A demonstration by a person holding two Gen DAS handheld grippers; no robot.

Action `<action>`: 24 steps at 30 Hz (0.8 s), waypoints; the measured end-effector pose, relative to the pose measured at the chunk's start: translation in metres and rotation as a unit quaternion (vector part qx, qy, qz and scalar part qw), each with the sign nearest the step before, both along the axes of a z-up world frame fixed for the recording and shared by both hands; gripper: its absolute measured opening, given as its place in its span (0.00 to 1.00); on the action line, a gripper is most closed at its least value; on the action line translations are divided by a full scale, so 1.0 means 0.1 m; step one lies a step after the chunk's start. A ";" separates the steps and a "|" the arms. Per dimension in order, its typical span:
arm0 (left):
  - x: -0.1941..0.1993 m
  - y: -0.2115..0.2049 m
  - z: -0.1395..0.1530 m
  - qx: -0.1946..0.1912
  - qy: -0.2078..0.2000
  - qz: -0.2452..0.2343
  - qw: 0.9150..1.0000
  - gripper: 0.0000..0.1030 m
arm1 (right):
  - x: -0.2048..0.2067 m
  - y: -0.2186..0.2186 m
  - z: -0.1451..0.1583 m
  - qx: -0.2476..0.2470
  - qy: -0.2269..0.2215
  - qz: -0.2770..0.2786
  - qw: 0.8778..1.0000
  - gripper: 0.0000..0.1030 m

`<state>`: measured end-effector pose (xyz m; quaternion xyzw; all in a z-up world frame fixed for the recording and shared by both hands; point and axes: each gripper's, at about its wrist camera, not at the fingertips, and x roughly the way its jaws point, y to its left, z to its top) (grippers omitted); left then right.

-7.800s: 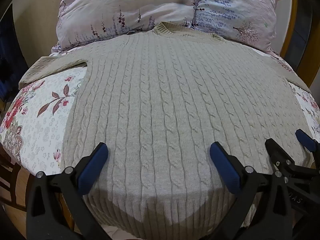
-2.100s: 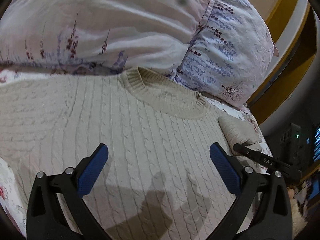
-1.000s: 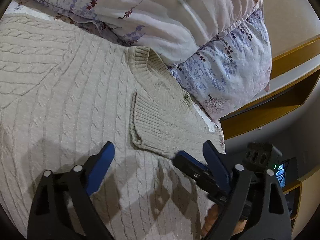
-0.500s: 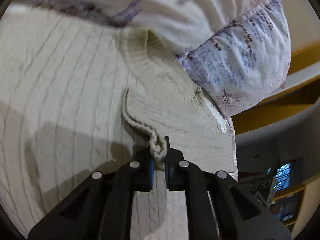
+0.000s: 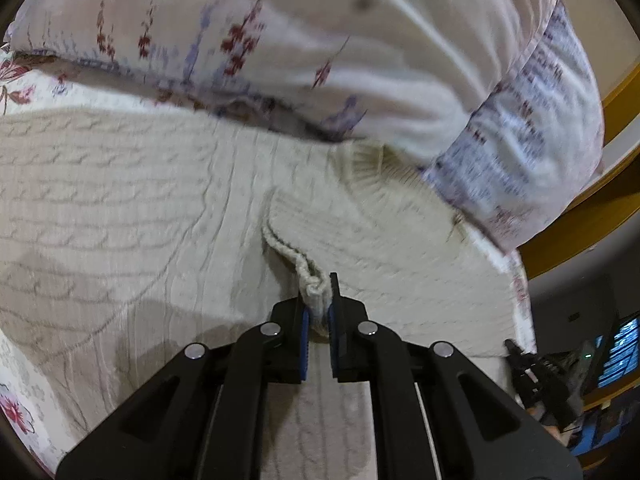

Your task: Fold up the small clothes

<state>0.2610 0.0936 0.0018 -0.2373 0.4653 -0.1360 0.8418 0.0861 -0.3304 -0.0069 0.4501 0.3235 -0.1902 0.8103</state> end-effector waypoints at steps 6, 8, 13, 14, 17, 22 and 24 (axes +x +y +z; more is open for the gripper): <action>-0.07 0.13 0.03 -0.017 -0.008 0.002 1.000 0.37 | -0.01 0.17 0.20 -0.046 0.032 0.022 0.998 0.33; -0.16 0.27 0.07 -0.043 -0.015 0.006 0.999 0.52 | -0.06 0.27 0.32 -0.076 0.027 0.031 0.996 0.35; -0.58 0.84 0.21 -0.070 -0.039 0.049 0.996 0.63 | 0.20 0.78 0.58 -0.143 0.007 0.125 0.982 0.40; -0.63 0.95 0.22 -0.068 -0.042 0.060 0.995 0.63 | 0.27 0.86 0.58 -0.145 0.008 0.144 0.979 0.41; -0.90 1.47 0.22 -0.064 -0.045 0.130 0.988 0.63 | 0.56 1.16 0.53 -0.157 0.017 0.200 0.967 0.41; -1.16 2.20 0.12 -0.060 -0.027 0.247 0.967 0.62 | 0.84 1.36 0.31 -0.134 0.049 0.244 0.959 0.43; -1.19 2.40 0.07 -0.064 -0.017 0.288 0.955 0.62 | 0.82 1.42 0.30 -0.141 0.046 0.243 0.959 0.48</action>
